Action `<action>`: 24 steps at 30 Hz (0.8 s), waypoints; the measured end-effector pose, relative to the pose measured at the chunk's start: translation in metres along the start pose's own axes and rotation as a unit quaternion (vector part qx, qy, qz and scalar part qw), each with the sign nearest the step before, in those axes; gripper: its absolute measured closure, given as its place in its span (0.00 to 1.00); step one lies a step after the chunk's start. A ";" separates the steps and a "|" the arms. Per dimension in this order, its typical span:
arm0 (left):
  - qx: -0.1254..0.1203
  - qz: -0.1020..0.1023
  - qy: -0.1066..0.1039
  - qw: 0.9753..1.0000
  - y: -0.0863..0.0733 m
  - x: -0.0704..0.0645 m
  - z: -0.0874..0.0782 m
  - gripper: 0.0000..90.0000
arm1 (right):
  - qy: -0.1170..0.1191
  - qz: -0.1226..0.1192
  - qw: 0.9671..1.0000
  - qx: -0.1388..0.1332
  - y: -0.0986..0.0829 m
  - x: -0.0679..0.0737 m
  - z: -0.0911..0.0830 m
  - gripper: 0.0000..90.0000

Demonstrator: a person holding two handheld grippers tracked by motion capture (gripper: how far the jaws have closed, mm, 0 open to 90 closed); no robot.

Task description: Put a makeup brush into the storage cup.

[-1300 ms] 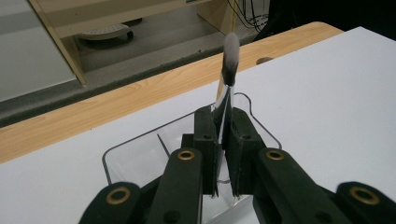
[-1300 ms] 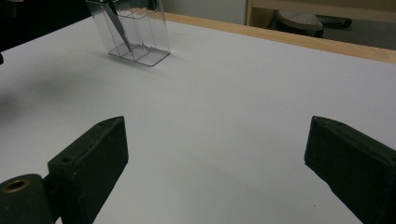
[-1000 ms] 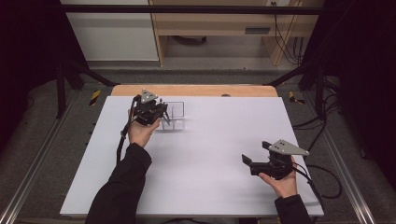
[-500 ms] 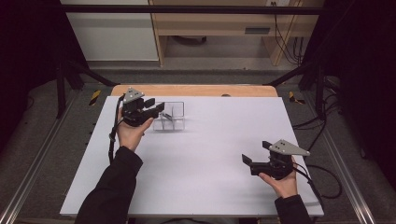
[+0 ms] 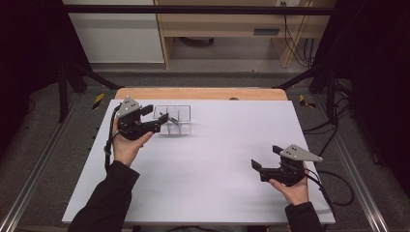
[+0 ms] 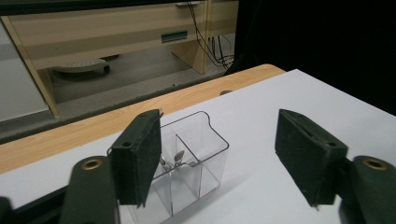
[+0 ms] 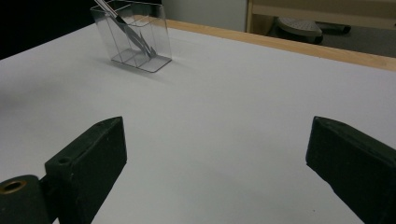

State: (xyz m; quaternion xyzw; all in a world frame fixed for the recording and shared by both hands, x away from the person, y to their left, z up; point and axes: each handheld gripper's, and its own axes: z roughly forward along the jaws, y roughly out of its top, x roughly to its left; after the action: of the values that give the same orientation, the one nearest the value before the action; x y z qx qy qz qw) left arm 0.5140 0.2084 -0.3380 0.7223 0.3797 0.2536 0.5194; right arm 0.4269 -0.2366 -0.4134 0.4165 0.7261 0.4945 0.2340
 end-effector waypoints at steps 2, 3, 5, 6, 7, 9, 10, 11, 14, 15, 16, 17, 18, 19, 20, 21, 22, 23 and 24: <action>-0.005 0.002 -0.001 1.000 -0.002 0.000 -0.005 0.31 | 0.000 -0.002 1.000 -0.001 0.000 0.000 0.000 0.06; -0.008 0.003 -0.002 1.000 -0.003 0.000 -0.008 0.31 | 0.000 -0.002 1.000 -0.002 0.000 0.000 0.000 0.06; -0.012 0.004 -0.009 1.000 -0.004 0.000 -0.014 0.28 | 0.000 -0.001 1.000 -0.002 0.000 0.000 0.000 0.06; -0.013 0.005 -0.011 1.000 -0.005 -0.001 -0.016 0.28 | 0.000 -0.001 1.000 -0.001 0.000 0.000 0.000 0.06; -0.013 0.007 -0.010 1.000 -0.006 -0.002 -0.018 0.27 | 0.000 -0.002 1.000 -0.001 0.000 0.000 0.000 0.06; -0.013 0.012 -0.011 1.000 -0.007 -0.002 -0.022 0.25 | 0.000 -0.002 1.000 -0.002 0.001 0.000 -0.001 0.06; -0.013 0.014 -0.012 1.000 -0.008 -0.003 -0.025 0.25 | 0.001 -0.002 1.000 -0.003 0.001 0.000 -0.001 0.06; -0.015 0.013 -0.013 1.000 -0.008 -0.003 -0.026 0.25 | 0.001 -0.003 1.000 -0.003 0.001 0.000 -0.001 0.06; -0.016 0.012 -0.018 1.000 -0.011 -0.004 -0.031 0.22 | 0.001 -0.003 1.000 -0.003 0.001 0.000 -0.002 0.06; -0.014 0.013 -0.019 1.000 -0.013 -0.005 -0.033 0.22 | 0.001 -0.003 1.000 -0.003 0.001 0.000 -0.002 0.06; -0.016 0.013 -0.019 1.000 -0.014 -0.005 -0.035 0.22 | 0.001 -0.004 1.000 -0.003 0.001 0.000 -0.002 0.06; -0.015 0.014 -0.020 1.000 -0.016 -0.006 -0.036 0.21 | 0.000 -0.003 1.000 -0.003 0.001 0.000 -0.002 0.06; -0.015 0.014 -0.022 1.000 -0.018 -0.006 -0.038 0.21 | 0.001 -0.004 1.000 -0.004 0.001 0.000 -0.003 0.06; -0.013 0.016 -0.023 1.000 -0.021 -0.006 -0.040 0.21 | 0.000 -0.003 1.000 -0.004 0.001 0.000 -0.003 0.06; -0.012 0.018 -0.023 0.999 -0.022 -0.005 -0.042 0.20 | 0.001 -0.004 1.000 -0.004 0.001 0.000 -0.003 0.06; -0.014 0.015 -0.024 0.999 -0.025 -0.005 -0.044 0.20 | 0.001 -0.003 1.000 -0.004 0.001 0.000 -0.002 0.06; -0.013 0.015 -0.026 0.999 -0.027 -0.005 -0.045 0.20 | 0.001 -0.003 1.000 -0.003 0.001 0.000 -0.002 0.06; -0.014 0.015 -0.026 0.999 -0.028 -0.004 -0.046 0.20 | 0.001 -0.003 1.000 -0.003 0.001 0.000 -0.002 0.06; -0.014 0.016 -0.024 0.999 -0.030 -0.004 -0.048 0.19 | 0.001 -0.003 1.000 -0.004 0.001 0.000 -0.002 0.06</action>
State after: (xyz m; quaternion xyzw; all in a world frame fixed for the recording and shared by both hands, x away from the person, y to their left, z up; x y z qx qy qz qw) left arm 0.4666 0.2370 -0.3502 0.7269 0.3518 0.2494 0.5344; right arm 0.4255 -0.2373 -0.4112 0.4129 0.7258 0.4969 0.2362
